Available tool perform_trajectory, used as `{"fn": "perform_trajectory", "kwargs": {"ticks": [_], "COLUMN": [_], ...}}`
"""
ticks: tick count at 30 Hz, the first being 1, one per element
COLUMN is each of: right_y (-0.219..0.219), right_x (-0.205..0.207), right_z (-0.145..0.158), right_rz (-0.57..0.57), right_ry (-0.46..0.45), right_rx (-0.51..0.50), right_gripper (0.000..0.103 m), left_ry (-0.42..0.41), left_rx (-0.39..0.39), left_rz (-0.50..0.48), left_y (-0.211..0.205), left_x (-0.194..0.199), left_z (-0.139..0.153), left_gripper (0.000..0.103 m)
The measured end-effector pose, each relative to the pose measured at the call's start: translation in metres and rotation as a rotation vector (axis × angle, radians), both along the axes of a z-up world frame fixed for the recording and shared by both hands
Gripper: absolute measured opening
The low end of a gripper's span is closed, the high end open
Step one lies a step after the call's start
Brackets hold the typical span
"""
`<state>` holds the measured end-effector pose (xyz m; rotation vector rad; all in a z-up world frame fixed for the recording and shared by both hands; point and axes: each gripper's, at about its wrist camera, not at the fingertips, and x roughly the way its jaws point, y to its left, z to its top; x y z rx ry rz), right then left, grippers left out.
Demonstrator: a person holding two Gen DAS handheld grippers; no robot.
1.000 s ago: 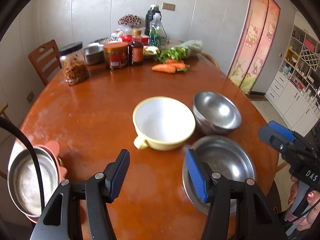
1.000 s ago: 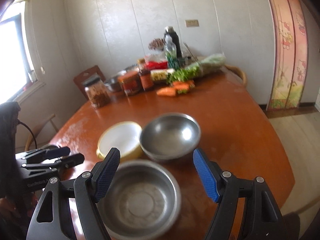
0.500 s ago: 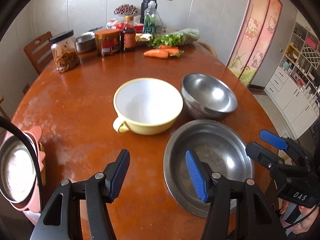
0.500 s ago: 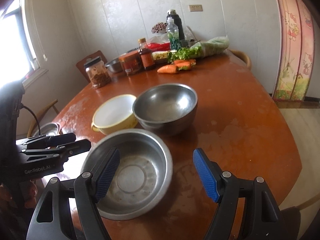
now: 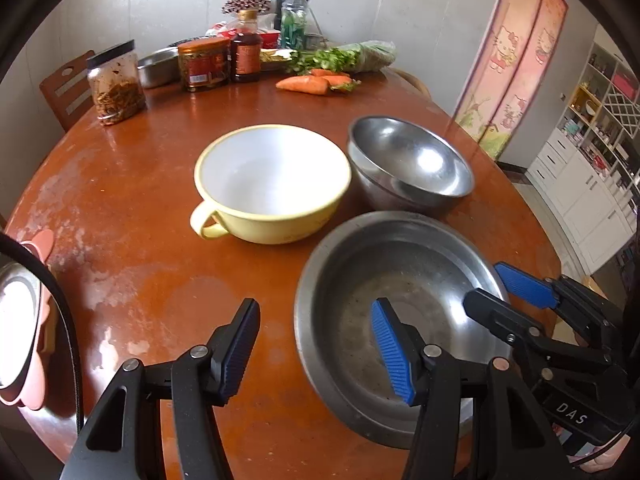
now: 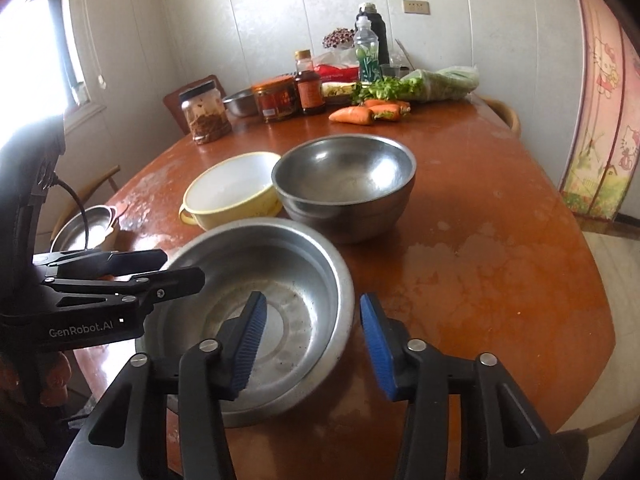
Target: Organize plates and bowls
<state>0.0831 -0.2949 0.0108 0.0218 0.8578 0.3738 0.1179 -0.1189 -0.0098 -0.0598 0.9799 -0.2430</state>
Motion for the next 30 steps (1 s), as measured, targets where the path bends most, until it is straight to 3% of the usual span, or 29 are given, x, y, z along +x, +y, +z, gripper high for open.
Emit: {"fn": "perform_trajectory", "kwargs": {"ticks": [4,11,15,30], "right_y": [0.005,0.018,0.032,0.096], "right_x": [-0.003,-0.008,-0.012,-0.028], "right_z": [0.001,0.005,0.006,0.008], "right_rz": [0.015,0.044,0.073,0.211], "right_ry": [-0.006,-0.021,-0.025,-0.029], "right_rx": [-0.017,-0.037,-0.043,-0.058], "right_gripper": [0.047,0.047,0.048,0.049], "left_ry": [0.017,0.014,-0.004,-0.027], "left_rx": [-0.017,-0.006,0.021,-0.008], "left_rz": [-0.033,-0.015,0.014,0.155], "left_y": [-0.005,0.006,0.017,0.081], "left_x": [-0.002,-0.007,-0.016,-0.042], "left_z": [-0.004,-0.004,0.000,0.006], "left_gripper": [0.051,0.050,0.051,0.050]}}
